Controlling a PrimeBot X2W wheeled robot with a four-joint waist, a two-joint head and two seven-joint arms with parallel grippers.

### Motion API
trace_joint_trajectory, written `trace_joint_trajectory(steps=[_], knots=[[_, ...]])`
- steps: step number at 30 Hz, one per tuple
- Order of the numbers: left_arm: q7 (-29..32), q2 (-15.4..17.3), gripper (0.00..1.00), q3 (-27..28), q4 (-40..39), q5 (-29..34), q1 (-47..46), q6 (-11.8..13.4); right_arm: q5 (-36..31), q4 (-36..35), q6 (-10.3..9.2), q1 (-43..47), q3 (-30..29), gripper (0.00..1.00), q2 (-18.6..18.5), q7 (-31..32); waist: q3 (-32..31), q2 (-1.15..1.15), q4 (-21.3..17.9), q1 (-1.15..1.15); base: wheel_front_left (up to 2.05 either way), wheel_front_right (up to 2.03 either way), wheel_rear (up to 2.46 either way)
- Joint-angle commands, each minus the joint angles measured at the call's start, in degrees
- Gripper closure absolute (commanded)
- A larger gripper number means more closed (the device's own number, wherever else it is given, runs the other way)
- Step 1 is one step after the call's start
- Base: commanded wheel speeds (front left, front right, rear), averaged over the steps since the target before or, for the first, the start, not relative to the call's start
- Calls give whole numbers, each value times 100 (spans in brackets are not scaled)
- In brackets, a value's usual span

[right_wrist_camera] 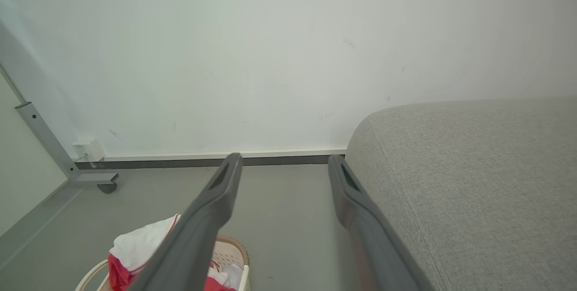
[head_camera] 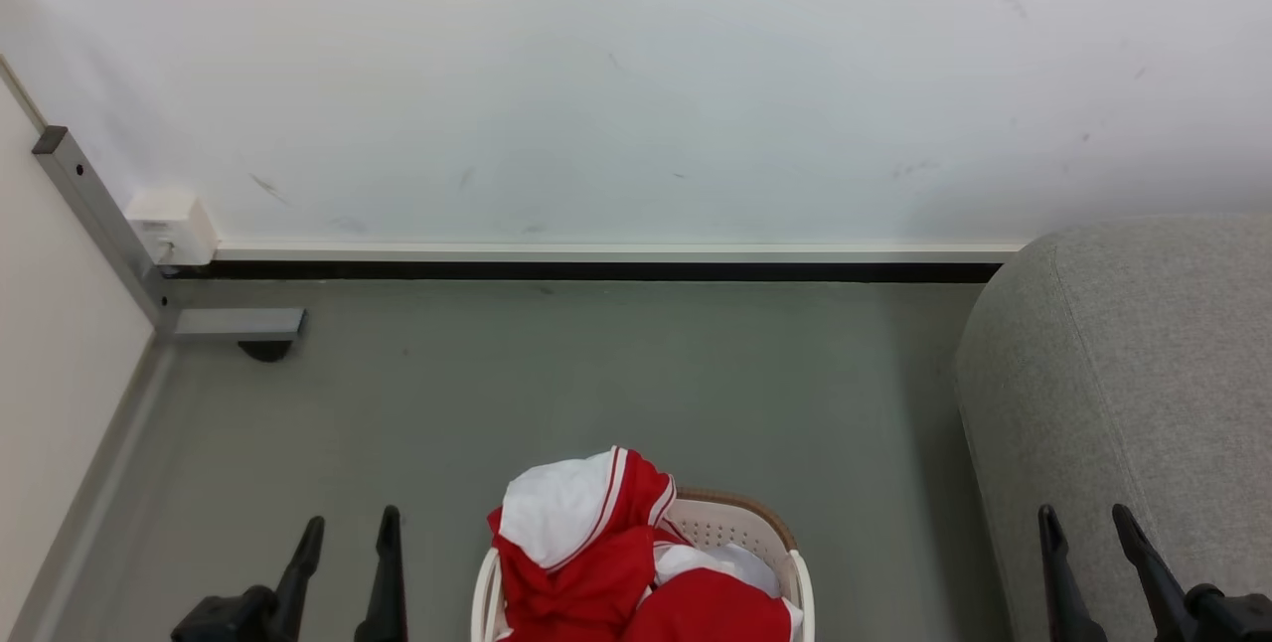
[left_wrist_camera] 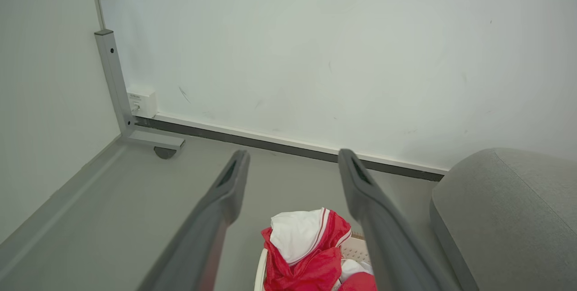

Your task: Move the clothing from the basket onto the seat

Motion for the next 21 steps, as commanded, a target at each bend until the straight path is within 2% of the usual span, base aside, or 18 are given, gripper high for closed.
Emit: trace_joint_trajectory(steps=[1,21], knots=[[-35,68,0,-14,-35,153,44,18,-40,16,-8,63,-24,0,-13,-69,0,0,3,0,0,0,0],[-284,17,0,-54,171,961,155,-37,-357,122,-10,114,-198,0,21,-306,-11,0,-11,0,0,0,0]])
